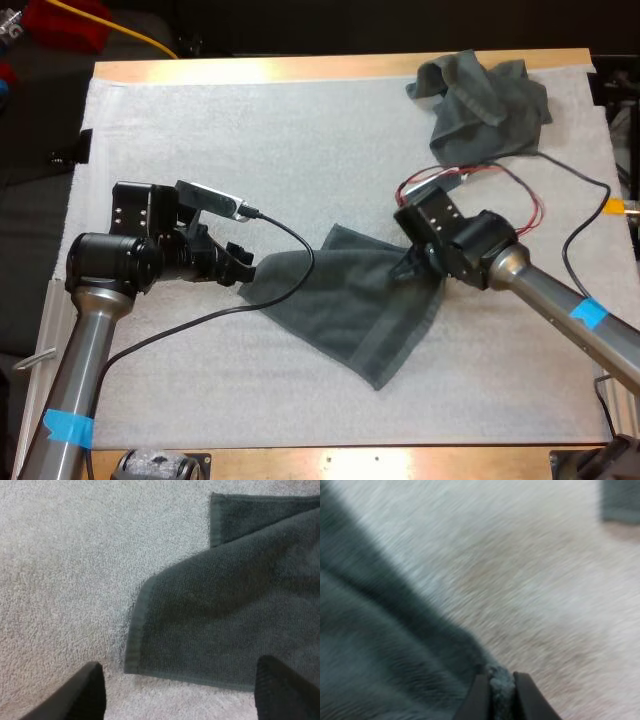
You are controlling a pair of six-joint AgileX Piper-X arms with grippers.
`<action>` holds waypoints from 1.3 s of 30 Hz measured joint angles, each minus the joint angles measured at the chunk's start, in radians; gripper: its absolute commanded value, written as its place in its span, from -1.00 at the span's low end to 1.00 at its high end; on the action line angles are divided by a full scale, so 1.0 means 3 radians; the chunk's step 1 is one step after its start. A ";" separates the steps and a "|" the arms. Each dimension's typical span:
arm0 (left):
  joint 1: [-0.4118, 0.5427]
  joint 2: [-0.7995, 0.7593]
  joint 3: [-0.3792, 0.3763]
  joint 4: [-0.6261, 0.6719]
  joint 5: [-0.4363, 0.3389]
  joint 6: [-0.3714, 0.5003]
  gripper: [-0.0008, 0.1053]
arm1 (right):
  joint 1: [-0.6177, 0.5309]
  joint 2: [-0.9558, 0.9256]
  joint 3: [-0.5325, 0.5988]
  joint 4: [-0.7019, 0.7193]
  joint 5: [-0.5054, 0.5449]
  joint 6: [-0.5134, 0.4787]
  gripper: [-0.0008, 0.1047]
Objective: Pick towel from pile, fold and stack
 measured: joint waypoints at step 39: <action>0.0000 0.0000 0.0000 -0.0039 0.0212 0.0077 0.14 | -0.0047 -0.0618 0.0369 0.0443 -0.1593 0.1625 0.26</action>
